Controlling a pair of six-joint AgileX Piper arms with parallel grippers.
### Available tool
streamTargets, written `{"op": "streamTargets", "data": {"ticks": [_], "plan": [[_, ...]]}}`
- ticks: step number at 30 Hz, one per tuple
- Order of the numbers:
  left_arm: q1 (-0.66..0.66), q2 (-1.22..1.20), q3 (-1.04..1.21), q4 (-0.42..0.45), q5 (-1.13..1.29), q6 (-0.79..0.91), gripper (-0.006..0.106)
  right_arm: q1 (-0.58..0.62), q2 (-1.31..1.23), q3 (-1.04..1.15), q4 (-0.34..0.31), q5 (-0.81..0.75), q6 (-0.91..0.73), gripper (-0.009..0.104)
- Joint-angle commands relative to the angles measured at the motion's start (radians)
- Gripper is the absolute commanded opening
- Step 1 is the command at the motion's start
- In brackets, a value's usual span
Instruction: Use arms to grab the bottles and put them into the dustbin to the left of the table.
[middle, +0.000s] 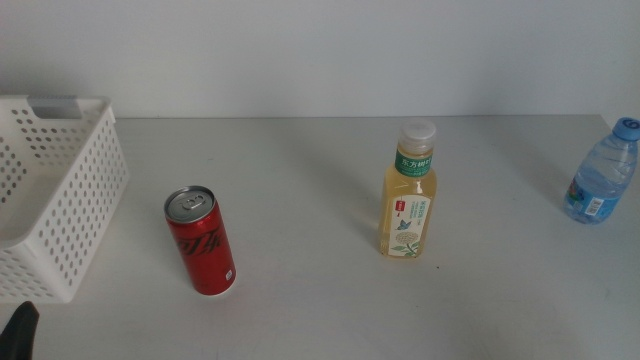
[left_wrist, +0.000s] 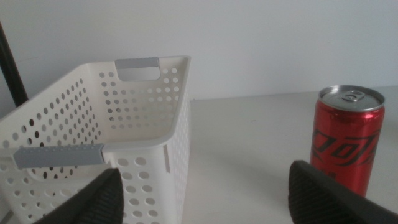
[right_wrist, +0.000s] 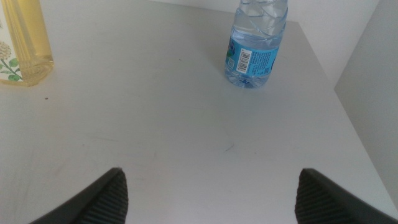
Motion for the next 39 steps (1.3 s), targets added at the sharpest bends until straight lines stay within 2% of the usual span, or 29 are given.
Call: {"op": "streamTargets", "data": {"ticks": [1, 5, 11, 21, 24, 30, 33, 39], "plan": [[-0.002, -0.026, 0.002, -0.004, -0.061, -0.013, 0.088, -0.006, -0.022, -0.002, -0.013, -0.062, -0.013, 0.085], [-0.002, -0.026, 0.002, -0.004, -0.063, -0.013, 0.088, -0.006, -0.022, -0.002, -0.013, -0.062, -0.013, 0.085], [-0.16, 0.129, 0.001, -0.008, -0.199, -0.013, 0.088, -0.006, -0.022, -0.002, -0.013, -0.062, -0.013, 0.085], [-0.532, 0.691, 0.001, -0.017, -0.747, -0.014, 0.088, -0.006, -0.022, -0.002, -0.013, -0.062, -0.013, 0.085], [-0.604, 0.89, 0.001, -0.073, -0.966, -0.013, 0.088, -0.006, -0.022, -0.002, -0.013, -0.062, -0.013, 0.085], [-0.615, 1.242, 0.003, -0.172, -1.394, -0.003, 0.088, -0.006, -0.022, -0.002, -0.013, -0.062, -0.013, 0.085], [-0.615, 1.333, 0.006, -0.226, -1.421, -0.023, 0.088, -0.006, -0.022, -0.002, -0.013, -0.062, -0.013, 0.085], [-0.615, 1.369, 0.004, -0.23, -1.421, -0.016, 0.088, -0.006, -0.022, -0.002, -0.013, -0.062, -0.013, 0.085]]}}
